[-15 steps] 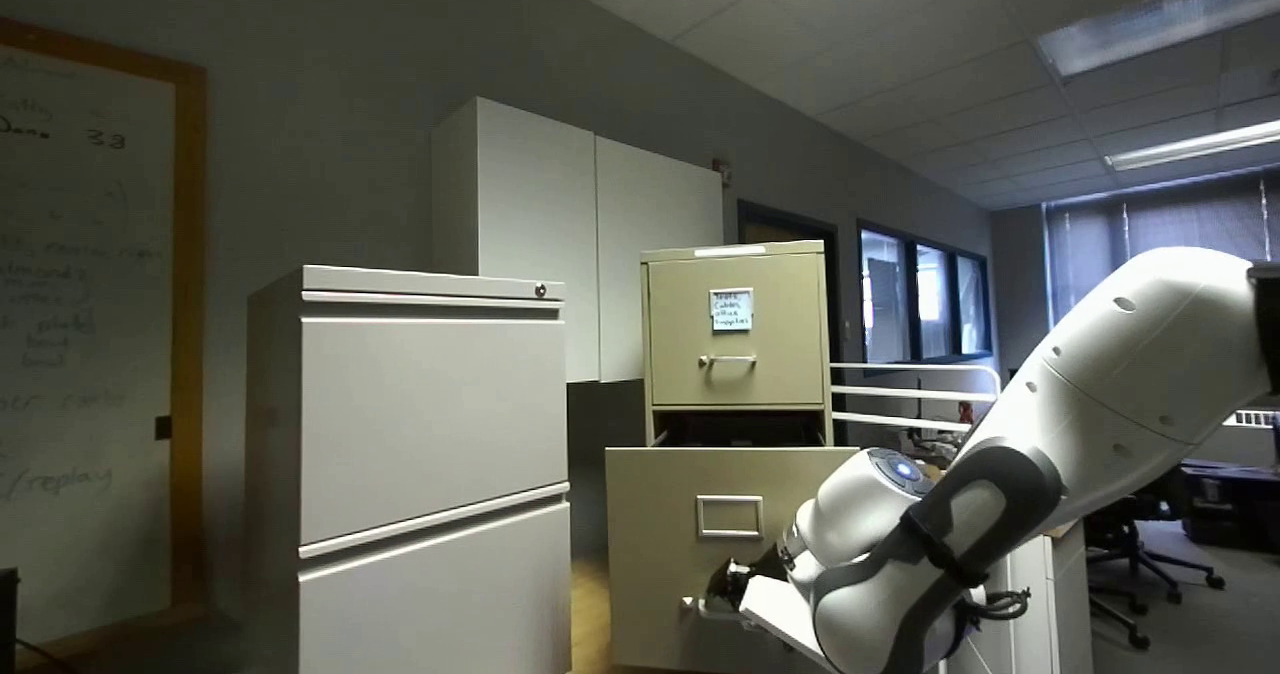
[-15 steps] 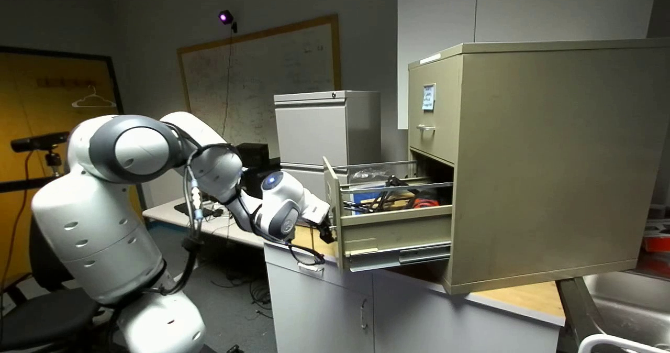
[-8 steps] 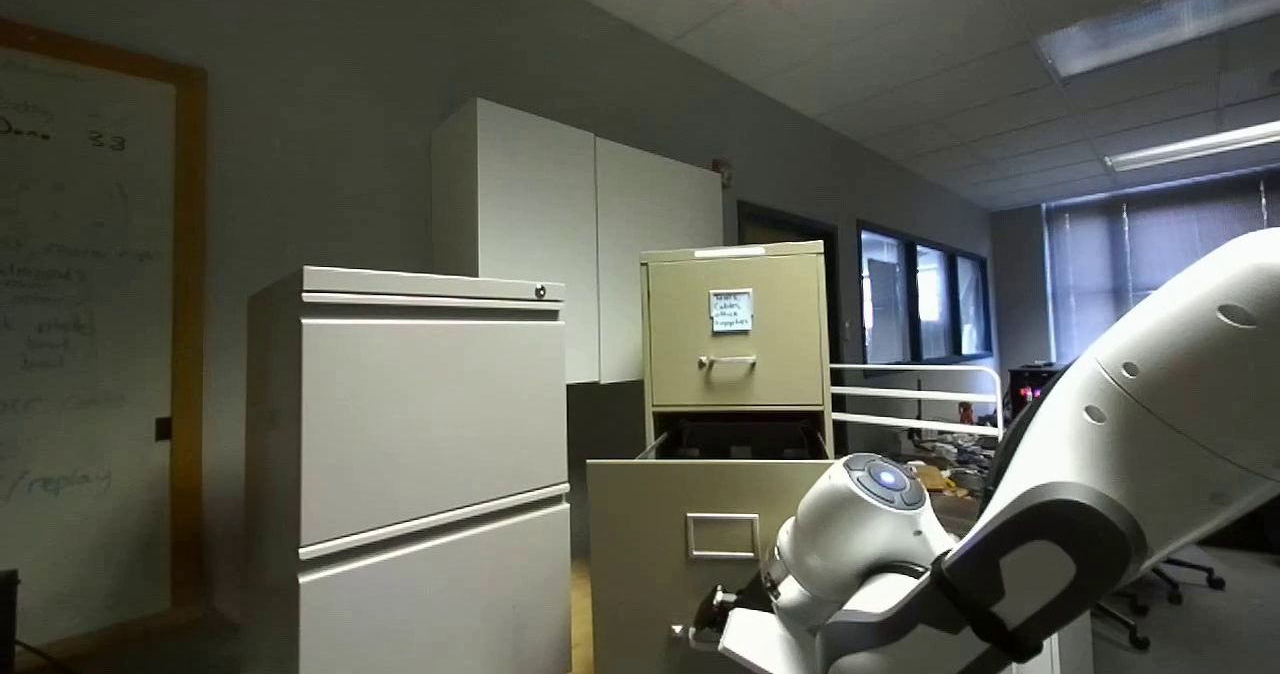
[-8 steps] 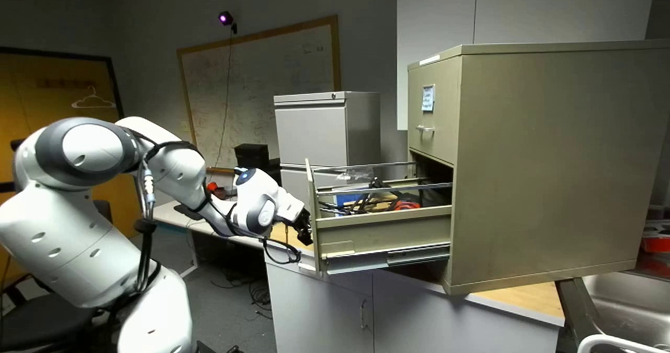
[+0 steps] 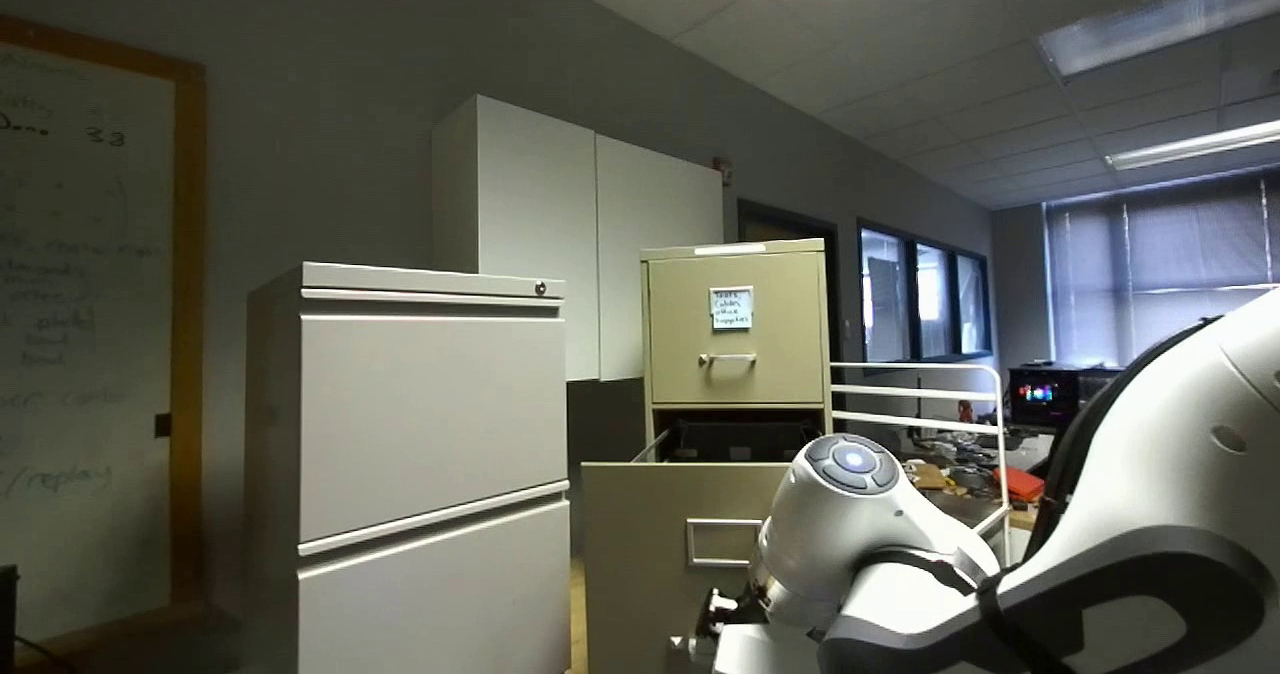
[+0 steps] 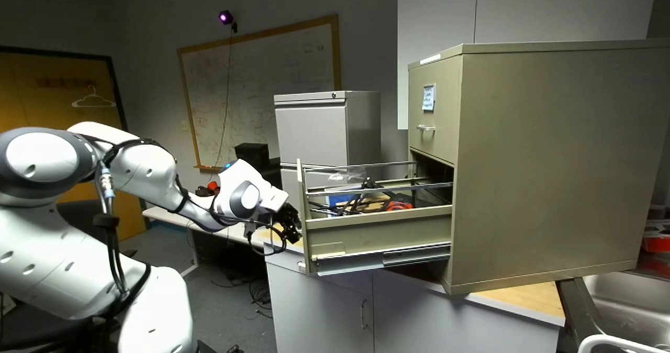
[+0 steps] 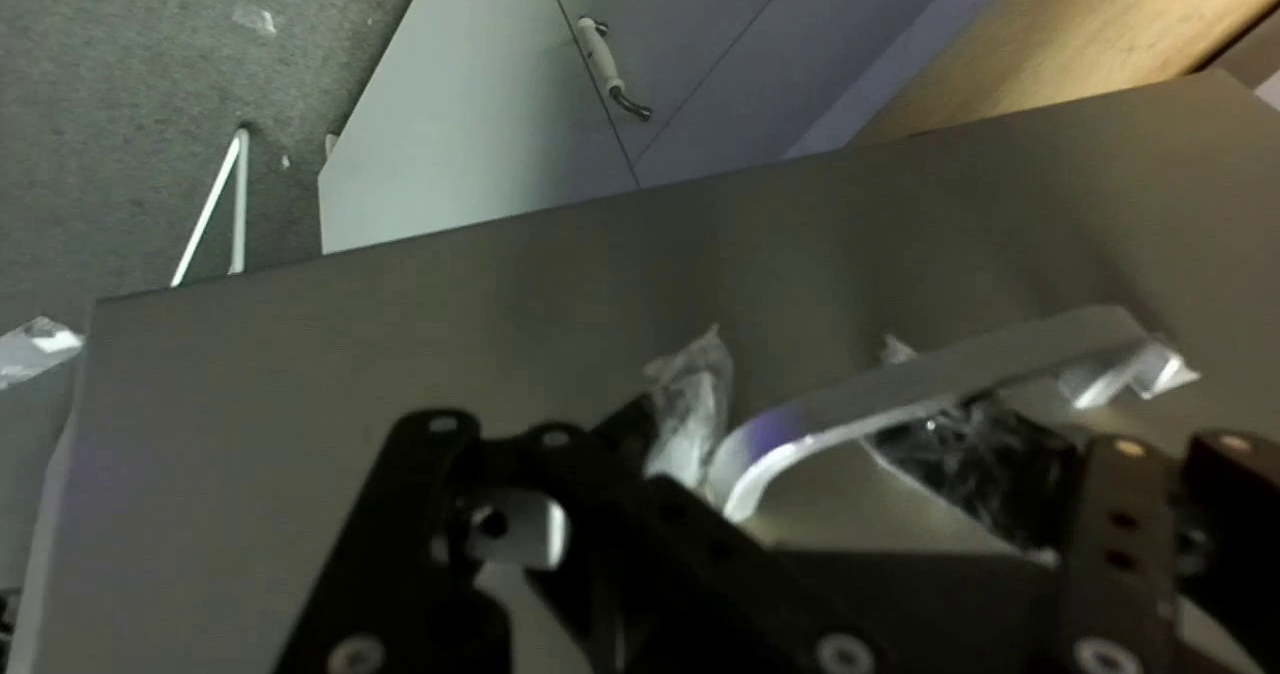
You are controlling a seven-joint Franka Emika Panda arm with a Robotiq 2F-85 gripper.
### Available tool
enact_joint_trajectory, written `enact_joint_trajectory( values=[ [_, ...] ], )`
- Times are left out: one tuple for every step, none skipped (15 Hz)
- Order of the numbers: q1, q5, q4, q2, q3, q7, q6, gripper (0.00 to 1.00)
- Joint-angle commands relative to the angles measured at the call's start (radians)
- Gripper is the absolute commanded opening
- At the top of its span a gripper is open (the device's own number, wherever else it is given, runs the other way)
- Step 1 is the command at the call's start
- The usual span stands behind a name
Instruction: Fully open the bottom drawer on the beige filing cabinet
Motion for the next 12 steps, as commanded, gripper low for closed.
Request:
enact_joint_trajectory(
  values=[
    [0.093, -0.075, 0.003, -0.165, 0.000, -0.003, -0.127, 0.85],
    [0.105, -0.094, 0.003, -0.189, -0.006, -0.008, -0.153, 0.92],
    [0.113, -0.118, 0.005, -0.210, -0.008, -0.015, -0.164, 0.99],
    [0.138, -0.133, 0.008, -0.240, -0.012, -0.031, -0.174, 1.00],
    [0.154, -0.153, 0.014, -0.262, -0.005, -0.040, -0.178, 1.00],
    [0.177, -0.170, 0.019, -0.281, -0.007, -0.062, -0.183, 1.00],
    [0.200, -0.188, 0.024, -0.294, -0.012, -0.093, -0.195, 1.00],
    [0.216, -0.196, 0.026, -0.303, -0.014, -0.115, -0.206, 1.00],
    [0.245, -0.189, 0.032, -0.300, -0.029, -0.153, -0.246, 1.00],
    [0.259, -0.184, 0.040, -0.295, -0.035, -0.184, -0.289, 1.00],
    [0.275, -0.179, 0.044, -0.286, -0.045, -0.218, -0.325, 1.00],
    [0.286, -0.174, 0.052, -0.273, -0.055, -0.246, -0.374, 1.00]
  ],
)
